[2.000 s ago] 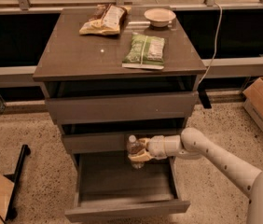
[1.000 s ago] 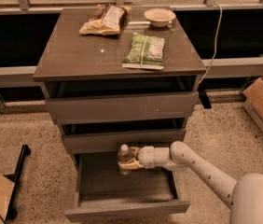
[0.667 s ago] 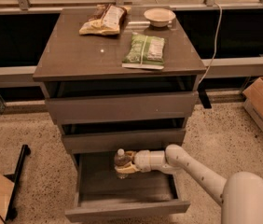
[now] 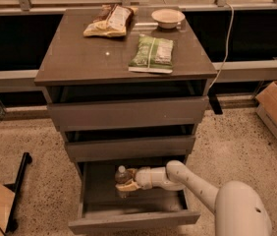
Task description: Place water bottle into bottom drawer
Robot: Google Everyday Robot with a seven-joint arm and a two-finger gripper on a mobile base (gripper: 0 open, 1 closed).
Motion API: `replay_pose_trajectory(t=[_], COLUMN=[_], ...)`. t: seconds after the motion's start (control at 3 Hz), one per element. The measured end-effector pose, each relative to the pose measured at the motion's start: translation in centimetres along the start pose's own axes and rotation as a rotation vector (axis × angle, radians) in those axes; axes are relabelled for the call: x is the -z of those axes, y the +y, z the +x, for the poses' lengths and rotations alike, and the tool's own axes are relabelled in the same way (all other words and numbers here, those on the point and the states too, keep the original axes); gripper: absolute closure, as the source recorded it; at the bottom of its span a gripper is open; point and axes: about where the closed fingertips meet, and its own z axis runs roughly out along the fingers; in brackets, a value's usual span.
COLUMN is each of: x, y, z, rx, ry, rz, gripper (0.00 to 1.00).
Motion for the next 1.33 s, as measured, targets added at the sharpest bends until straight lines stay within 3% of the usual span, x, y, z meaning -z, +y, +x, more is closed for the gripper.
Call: replay_pose_trajectory(t=[0.67,1.33], x=[-2.5,-3.6], y=[1.0,1.1], z=[5.0,8.5], rx=[-0.096,-0.163], ry=[-0.018,-0.022], rz=[0.010,0.046], gripper=[1.00,0.58])
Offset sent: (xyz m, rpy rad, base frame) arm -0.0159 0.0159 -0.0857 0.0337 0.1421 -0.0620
